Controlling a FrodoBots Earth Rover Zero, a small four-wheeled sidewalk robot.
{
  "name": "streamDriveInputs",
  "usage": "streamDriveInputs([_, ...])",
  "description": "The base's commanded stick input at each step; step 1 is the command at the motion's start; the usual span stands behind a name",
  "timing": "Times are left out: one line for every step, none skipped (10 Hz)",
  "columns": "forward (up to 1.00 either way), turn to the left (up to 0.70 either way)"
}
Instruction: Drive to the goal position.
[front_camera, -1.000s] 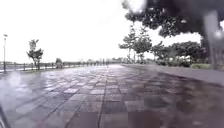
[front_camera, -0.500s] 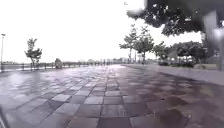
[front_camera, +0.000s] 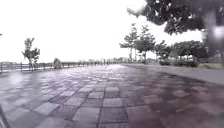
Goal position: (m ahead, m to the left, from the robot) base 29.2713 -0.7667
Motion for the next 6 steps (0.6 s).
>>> streamDriveInputs([1.0,0.02])
streamDriveInputs([1.0,0.18])
streamDriveInputs([1.0,0.21])
streamDriveInputs([1.0,0.02])
streamDriveInputs([1.0,0.01])
streamDriveInputs([1.0,0.01])
